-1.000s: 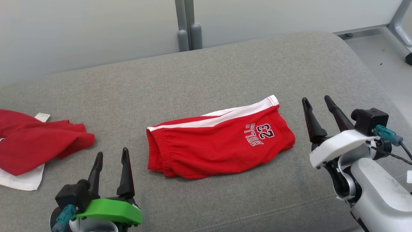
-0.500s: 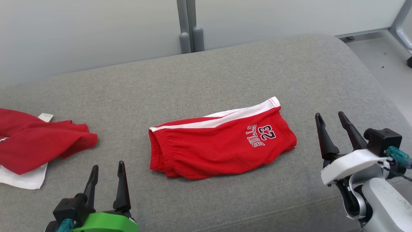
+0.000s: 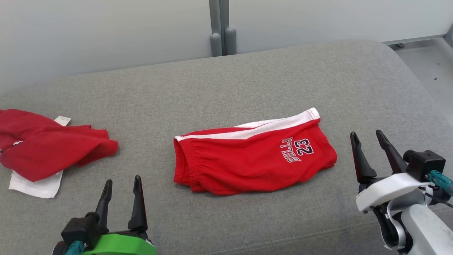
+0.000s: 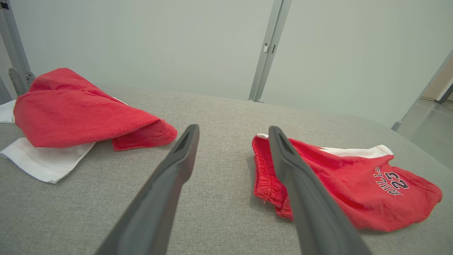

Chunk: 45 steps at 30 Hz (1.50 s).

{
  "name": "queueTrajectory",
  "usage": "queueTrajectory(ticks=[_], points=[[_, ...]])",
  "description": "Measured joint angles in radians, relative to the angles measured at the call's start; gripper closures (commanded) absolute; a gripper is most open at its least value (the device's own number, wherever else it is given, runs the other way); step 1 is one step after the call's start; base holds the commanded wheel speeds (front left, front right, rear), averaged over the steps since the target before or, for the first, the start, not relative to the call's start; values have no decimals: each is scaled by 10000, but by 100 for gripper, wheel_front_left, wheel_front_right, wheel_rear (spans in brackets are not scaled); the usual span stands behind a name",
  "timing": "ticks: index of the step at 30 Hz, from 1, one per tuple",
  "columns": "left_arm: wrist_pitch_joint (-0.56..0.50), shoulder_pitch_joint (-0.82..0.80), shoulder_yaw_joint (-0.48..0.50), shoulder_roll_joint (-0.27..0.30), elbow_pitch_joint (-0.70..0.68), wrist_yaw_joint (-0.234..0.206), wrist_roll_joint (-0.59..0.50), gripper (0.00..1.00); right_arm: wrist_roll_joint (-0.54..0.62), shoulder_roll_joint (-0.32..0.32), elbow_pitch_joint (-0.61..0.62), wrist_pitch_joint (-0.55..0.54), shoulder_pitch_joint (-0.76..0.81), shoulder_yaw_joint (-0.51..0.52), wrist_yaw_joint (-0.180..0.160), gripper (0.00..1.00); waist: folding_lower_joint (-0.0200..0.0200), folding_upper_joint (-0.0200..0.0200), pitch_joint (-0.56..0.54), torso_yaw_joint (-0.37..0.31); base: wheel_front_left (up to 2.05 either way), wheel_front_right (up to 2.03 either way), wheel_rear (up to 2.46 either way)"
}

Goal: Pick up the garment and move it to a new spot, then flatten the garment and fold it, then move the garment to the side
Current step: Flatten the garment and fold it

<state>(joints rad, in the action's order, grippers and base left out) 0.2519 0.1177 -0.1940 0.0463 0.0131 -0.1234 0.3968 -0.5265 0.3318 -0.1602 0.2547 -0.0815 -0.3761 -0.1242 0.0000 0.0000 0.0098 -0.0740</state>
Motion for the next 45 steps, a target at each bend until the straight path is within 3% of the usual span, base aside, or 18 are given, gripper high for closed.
queueTrajectory(ticks=[8,18,29,45], points=[[0,2,-79,4,-142,0,2,0,10,27,-38,0,96,173,-6,0,0,0,133,330,0,0,0],[0,-54,-472,6,-270,0,-4,0,-489,194,-1639,-830,-48,303,27,0,0,0,488,820,0,0,0],[0,-237,-424,4,-313,0,-56,0,-1891,165,-2986,-2211,-1260,788,698,0,0,0,958,1678,0,0,0],[0,-423,-253,2,-343,0,12,0,-2552,552,-4807,-4263,-2624,861,1239,0,0,0,1597,2431,0,0,0]])
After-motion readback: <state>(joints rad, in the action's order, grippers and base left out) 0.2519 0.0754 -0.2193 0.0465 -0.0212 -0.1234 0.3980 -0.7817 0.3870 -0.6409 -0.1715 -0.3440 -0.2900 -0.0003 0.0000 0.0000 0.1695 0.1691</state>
